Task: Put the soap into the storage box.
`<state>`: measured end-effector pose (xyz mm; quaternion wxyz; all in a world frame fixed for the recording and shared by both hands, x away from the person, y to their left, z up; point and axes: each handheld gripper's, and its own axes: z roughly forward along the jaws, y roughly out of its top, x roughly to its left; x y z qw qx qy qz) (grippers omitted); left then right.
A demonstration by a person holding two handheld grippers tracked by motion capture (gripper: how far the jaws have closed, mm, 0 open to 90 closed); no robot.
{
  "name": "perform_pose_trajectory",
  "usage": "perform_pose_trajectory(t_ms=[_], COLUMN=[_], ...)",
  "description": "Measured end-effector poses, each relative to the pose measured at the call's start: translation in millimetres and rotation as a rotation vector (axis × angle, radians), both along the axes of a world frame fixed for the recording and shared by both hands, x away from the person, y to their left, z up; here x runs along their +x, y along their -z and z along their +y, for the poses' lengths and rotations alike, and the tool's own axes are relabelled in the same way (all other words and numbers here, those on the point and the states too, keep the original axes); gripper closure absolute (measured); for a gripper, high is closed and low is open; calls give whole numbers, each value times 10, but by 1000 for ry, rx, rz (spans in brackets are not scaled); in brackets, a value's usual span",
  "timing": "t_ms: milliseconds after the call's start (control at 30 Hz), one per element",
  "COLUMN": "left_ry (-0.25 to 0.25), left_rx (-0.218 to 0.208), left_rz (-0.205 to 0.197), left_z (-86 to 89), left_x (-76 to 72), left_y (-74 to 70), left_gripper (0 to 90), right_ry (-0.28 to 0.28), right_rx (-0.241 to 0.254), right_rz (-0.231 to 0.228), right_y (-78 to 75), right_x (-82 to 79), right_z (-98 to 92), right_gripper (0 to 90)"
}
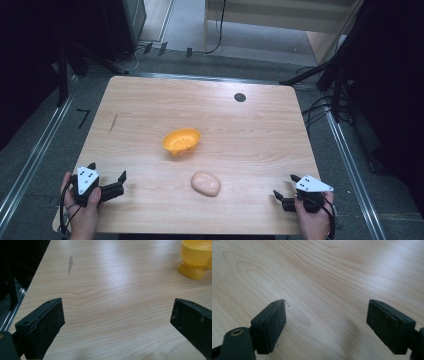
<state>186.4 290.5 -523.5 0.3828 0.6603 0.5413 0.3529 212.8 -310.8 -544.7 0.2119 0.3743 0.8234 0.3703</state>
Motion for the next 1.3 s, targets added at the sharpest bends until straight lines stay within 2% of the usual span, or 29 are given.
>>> perform_pose_trajectory(t_ms=[100, 133, 167, 200, 400, 433, 533, 933, 967, 1300], left_ry=[-3, -4, -4, 0, 8, 13, 16, 28, 30, 33], left_rx=[5, 12, 12, 15, 7, 8, 10, 52, 57, 59], left_rz=[3, 1, 1, 2, 1, 2, 2, 3, 7, 9], left_z=[-3, -11, -11, -12, -4, -2, -2, -55, -57, -60], left_x=[3, 1, 1, 0, -4, -6, -6, -6, -8, -8], left_y=[0, 0, 0, -1, 0, -1, -1, 6, 4, 4], left_gripper=[0, 0, 0, 0, 0, 0, 0, 2, 2, 2], right_ry=[-22, -58, -58, -84, -123, -147, -177, -245, -250, -287], right_rx=[-29, -56, -56, -86, -98, -122, -143, -150, -146, -150], right_rz=[4, 19, 19, 25, 40, 52, 66, 101, 115, 121], right_y=[-34, -62, -62, -87, -139, -151, -167, -230, -241, -285], right_x=[4, 22, 22, 50, 75, 86, 109, 231, 243, 325], right_z=[26, 58, 58, 101, 201, 258, 322, 484, 517, 696], right_gripper=[186, 209, 209, 209, 223, 225, 235, 259, 262, 271])
